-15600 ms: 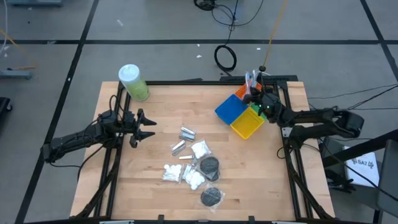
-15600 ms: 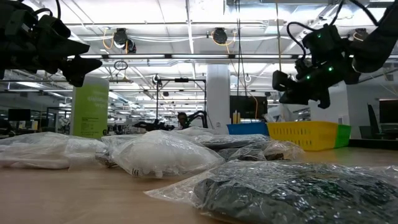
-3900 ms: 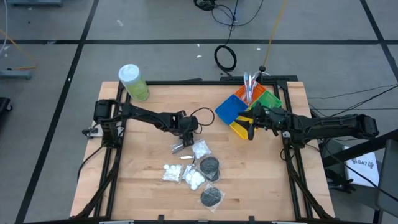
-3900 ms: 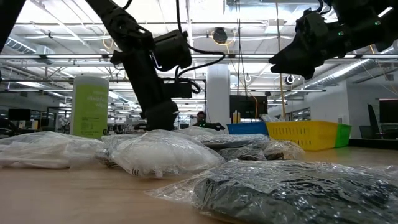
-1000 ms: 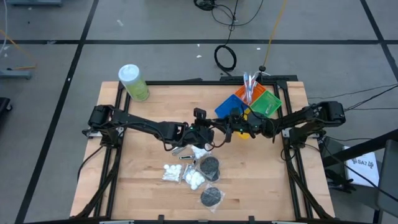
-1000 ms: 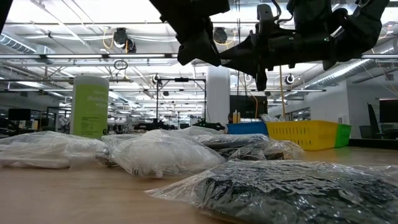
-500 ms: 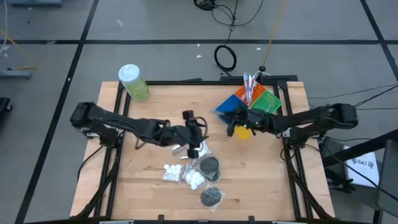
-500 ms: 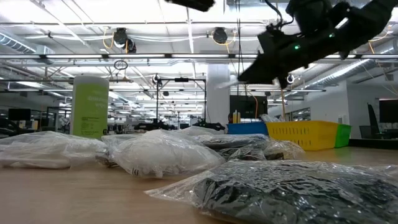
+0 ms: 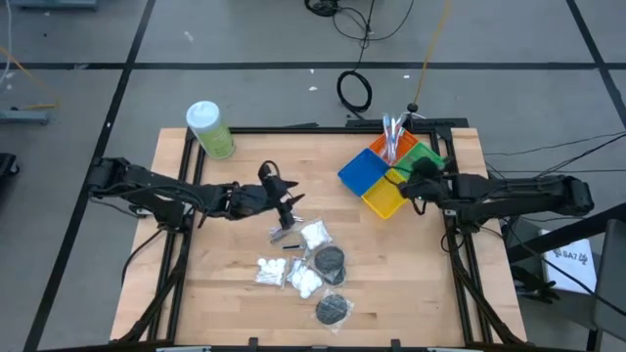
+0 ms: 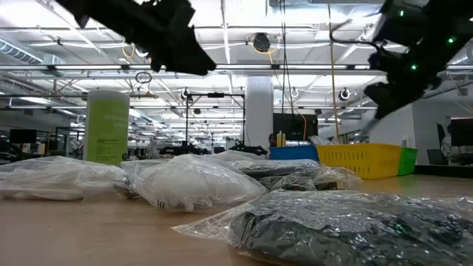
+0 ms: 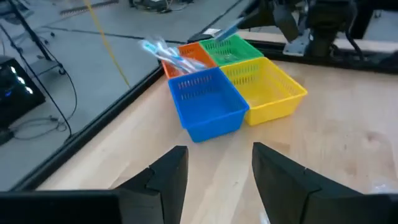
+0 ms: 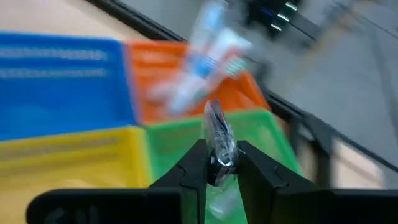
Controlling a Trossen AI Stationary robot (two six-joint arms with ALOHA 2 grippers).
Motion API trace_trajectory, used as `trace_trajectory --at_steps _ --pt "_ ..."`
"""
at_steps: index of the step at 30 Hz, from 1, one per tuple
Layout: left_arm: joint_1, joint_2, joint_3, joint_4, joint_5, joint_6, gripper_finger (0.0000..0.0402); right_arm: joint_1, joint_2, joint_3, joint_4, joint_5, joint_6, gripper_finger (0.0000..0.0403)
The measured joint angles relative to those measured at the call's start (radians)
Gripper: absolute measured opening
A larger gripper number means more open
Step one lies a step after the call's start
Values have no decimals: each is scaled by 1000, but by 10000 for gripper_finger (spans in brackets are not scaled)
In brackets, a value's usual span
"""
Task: Pick & Place Travel size toiletries
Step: Put the nail cutter into the green bin
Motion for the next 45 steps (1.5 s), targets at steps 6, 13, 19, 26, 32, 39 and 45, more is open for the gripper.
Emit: trace_trajectory --at_steps 6,13,19,26,32,39,45 --pt "48 6 -20 11 6 -31 177 -102 43 -21 -63 0 74 52" --pt "58 7 -20 9 12 -36 171 -194 74 -64 34 -53 68 121" --pt "57 7 -20 8 15 -22 170 -222 72 -69 72 -74 45 216" --pt "57 7 -20 -16 20 -33 170 -216 66 -69 199 -114 -42 265" --pt "57 8 -20 -229 127 -58 170 -179 31 -69 439 -333 -231 271" --pt "62 81 -19 -327 184 -68 170 -95 23 -69 802 -609 -365 262" --pt "58 232 -19 -304 327 111 170 -23 28 -69 946 -679 -400 261"
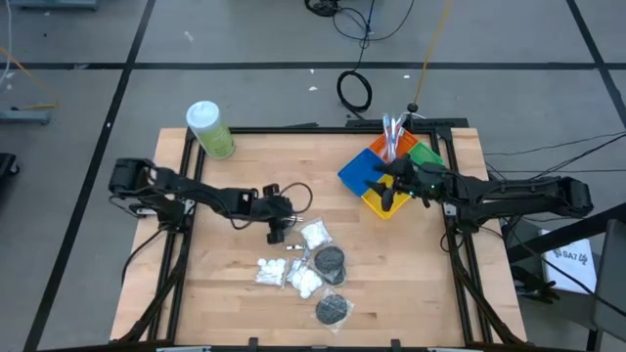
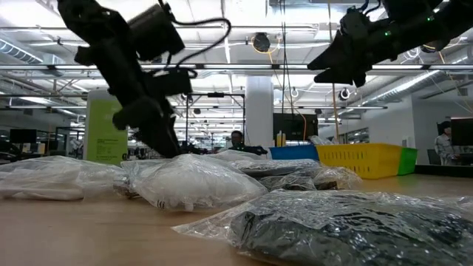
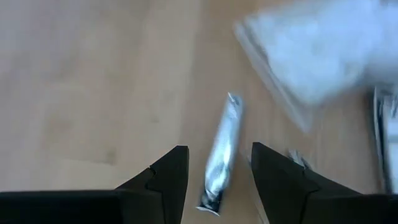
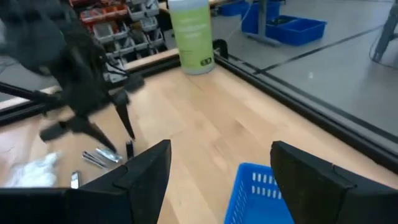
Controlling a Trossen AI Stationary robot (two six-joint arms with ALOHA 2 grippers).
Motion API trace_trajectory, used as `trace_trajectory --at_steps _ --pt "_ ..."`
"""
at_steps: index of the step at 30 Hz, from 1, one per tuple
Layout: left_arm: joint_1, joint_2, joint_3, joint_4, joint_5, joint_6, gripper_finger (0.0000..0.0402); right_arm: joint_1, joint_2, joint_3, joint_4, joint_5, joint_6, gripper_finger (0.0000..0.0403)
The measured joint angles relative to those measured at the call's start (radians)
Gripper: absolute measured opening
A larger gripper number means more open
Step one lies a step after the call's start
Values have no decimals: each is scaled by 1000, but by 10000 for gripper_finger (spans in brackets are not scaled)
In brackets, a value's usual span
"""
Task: Pick & Place Travel size toiletries
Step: Put the nail cutter into the green bin
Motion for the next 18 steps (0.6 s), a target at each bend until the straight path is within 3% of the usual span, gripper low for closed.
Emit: trace_trajectory --at_steps 7,14,18 --pt "34 96 2 48 -7 11 170 43 1 0 -3 1 -1 258" --pt "94 102 3 -15 -56 -65 170 48 1 0 -23 2 0 258" --pt "131 101 5 -48 -18 -108 170 47 1 0 -27 2 0 256"
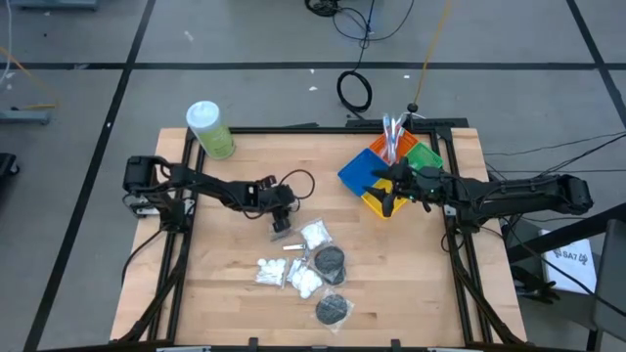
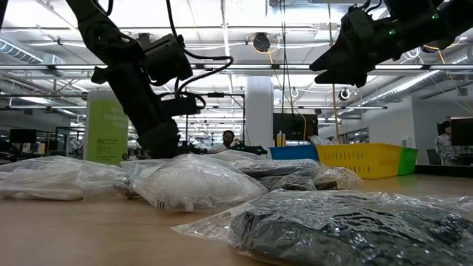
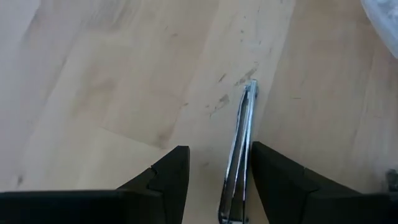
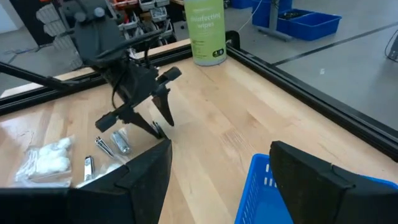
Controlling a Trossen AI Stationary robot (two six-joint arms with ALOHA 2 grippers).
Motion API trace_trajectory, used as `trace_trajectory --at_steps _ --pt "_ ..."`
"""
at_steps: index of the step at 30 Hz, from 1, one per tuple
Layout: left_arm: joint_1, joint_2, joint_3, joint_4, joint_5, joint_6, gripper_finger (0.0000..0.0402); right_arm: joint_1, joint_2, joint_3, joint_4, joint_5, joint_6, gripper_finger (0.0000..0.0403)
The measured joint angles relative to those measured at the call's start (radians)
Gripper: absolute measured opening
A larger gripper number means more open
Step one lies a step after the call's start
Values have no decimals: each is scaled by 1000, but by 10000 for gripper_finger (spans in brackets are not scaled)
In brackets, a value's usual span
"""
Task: Pick & Place Travel size toiletries
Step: Put the nail cutter into the green bin
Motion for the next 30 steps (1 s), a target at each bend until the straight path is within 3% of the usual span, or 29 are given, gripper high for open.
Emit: trace_trajectory --at_steps 5,12,18,24,30 --pt "28 -1 0 -21 73 -27 149 0 0 0 -6 0 11 256" --pt "32 0 -2 -25 111 -25 17 2 1 0 -8 -3 4 256" --pt "6 -30 21 44 125 20 9 59 94 0 115 -44 -58 256" --pt "-64 -83 167 177 111 135 9 130 295 0 409 -157 -148 256" --pt "-117 -85 275 203 128 254 9 164 444 0 650 -159 -220 256"
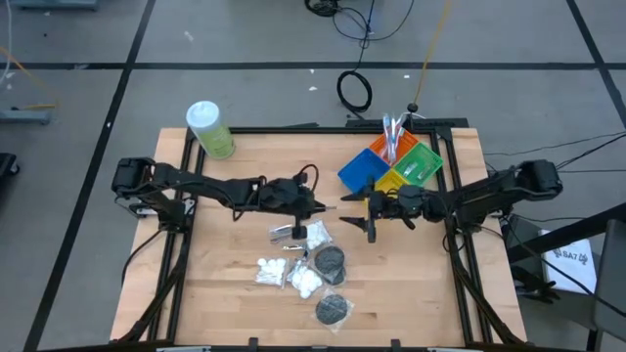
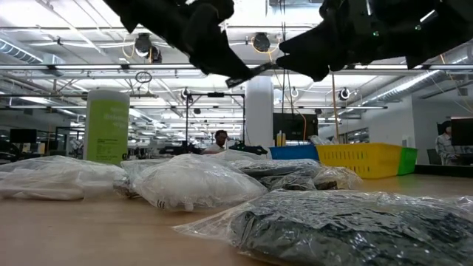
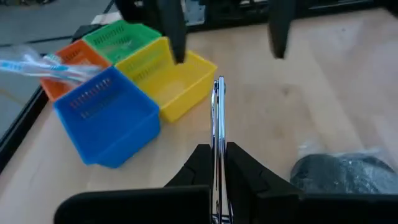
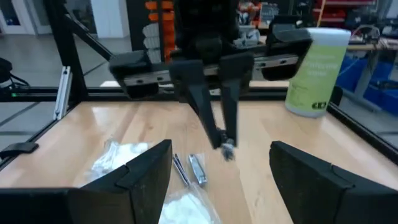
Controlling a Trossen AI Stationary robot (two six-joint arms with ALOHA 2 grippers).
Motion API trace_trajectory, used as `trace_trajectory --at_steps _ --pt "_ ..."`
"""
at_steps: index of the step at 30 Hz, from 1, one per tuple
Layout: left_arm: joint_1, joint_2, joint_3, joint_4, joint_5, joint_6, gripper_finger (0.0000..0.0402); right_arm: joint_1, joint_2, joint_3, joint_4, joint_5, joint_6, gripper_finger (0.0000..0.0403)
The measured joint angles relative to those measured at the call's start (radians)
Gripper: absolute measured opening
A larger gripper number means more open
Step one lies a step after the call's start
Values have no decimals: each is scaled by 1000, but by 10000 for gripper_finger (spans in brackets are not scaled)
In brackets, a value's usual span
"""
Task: Pick & Place Travel size toiletries
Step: Put the nail cutter into the green bin
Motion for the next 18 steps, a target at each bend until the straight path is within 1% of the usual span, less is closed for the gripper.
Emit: trace_trajectory --at_steps 3,6,11,14,18 --pt "-5 8 21 -41 -9 2 9 -1 30 1 24 0 26 256" --pt "-16 1 41 -34 -8 16 9 -1 53 10 20 -1 40 256" --pt "-16 5 38 -47 -10 18 9 -1 89 39 8 -30 63 253" --pt "-16 3 39 -41 -10 18 9 -1 116 56 5 -28 61 243" --pt "-17 3 39 -45 -7 10 9 -1 149 81 6 -28 48 219"
